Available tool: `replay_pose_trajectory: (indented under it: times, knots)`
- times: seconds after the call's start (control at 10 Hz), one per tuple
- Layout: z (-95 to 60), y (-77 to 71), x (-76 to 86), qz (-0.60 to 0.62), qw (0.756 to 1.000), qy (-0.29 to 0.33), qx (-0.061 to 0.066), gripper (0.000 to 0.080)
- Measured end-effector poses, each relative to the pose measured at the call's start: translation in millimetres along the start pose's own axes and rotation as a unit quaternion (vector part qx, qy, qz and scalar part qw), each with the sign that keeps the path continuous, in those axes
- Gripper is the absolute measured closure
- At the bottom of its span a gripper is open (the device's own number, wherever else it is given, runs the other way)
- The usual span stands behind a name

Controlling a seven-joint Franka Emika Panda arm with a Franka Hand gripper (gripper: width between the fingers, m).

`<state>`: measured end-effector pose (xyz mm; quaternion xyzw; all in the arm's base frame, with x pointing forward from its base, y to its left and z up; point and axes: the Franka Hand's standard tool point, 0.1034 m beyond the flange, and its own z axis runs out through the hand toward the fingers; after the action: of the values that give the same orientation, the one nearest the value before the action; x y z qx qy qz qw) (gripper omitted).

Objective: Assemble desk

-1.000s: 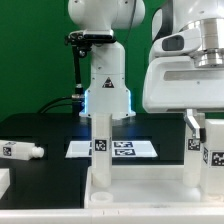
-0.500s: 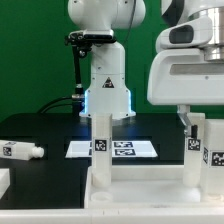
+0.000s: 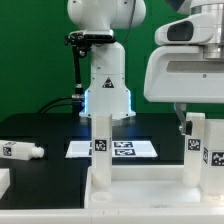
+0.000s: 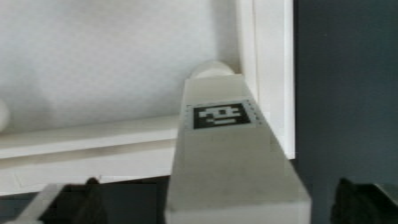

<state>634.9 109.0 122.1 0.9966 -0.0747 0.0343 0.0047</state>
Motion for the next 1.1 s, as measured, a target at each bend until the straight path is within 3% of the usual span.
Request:
replay_pose_trajectory:
  times: [0.2,0.4,0.6,0.8,1.0,1.1]
  knots:
    - [0.0,-0.6,-0.2,0.078,0.997,0.000,0.001,0.0506]
    - [0.1,-0.5,-0.3,0.137,0.991,0.000,0.001,0.0515]
    - [1.6,0.3,2.8,0.274,0.962,0.013,0.006,0.0515]
    - [2.4,-3.0,1.3,0.477,0.879,0.004,0.022,0.0515]
    - [3.0,-9.5,0.3,0.636,0.769,-0.027,0.055,0.0514]
    - [2.9,-11.1,0.4,0.663,0.746,-0.029,0.055,0.0514]
